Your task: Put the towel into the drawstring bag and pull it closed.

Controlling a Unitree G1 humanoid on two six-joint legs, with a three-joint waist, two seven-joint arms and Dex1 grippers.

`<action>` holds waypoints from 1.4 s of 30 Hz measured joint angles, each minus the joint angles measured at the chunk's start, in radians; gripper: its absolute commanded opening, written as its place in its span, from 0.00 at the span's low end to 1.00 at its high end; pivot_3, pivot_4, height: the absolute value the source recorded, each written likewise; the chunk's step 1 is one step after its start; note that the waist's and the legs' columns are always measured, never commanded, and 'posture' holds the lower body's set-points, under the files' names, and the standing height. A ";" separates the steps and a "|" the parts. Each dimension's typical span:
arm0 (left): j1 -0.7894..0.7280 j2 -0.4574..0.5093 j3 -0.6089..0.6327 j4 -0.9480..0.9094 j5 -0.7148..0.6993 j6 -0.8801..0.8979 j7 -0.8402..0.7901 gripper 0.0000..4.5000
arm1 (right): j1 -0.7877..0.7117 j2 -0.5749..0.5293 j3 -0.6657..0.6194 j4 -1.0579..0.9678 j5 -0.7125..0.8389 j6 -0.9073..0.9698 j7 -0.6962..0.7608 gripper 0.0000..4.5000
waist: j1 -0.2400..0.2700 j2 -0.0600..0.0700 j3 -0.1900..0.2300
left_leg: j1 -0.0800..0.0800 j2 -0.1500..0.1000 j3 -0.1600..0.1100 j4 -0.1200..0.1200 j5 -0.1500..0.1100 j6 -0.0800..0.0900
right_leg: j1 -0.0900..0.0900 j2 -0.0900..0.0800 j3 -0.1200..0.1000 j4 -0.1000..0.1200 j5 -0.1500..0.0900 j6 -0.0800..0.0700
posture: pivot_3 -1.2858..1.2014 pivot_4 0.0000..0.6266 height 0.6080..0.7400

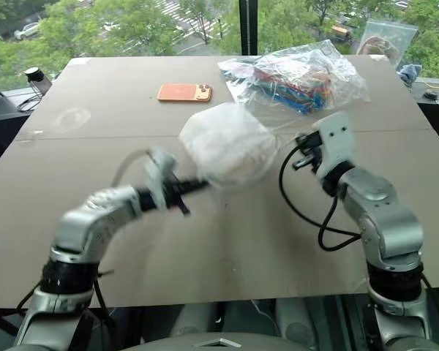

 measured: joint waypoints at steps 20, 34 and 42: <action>-0.382 0.053 0.137 0.405 0.254 -0.316 0.372 0.02 | -0.343 0.118 -0.202 0.159 -0.090 -0.163 -0.302 0.00 | 0.000 0.000 0.000 | -0.003 -0.001 0.001 -0.003 0.000 0.000 | -0.003 -0.001 0.001 -0.001 0.000 0.000 | 0.52 0.24 1.00; 0.044 0.070 0.140 0.092 -0.044 -0.144 0.078 0.02 | 0.044 -0.125 -0.247 0.097 0.068 -0.187 -0.015 0.00 | -0.019 0.000 -0.001 | -0.001 0.001 0.003 -0.009 0.000 0.000 | -0.001 -0.002 0.003 -0.006 0.000 0.000 | 0.52 0.24 1.00; 0.432 0.082 0.088 -0.151 -0.174 -0.093 -0.156 0.48 | 0.572 -0.258 0.022 -0.016 0.022 -0.323 0.275 0.30 | -0.022 0.001 -0.001 | 0.007 0.001 0.005 -0.004 0.000 0.000 | 0.005 -0.001 0.003 -0.002 -0.005 0.000 | 0.52 0.24 1.00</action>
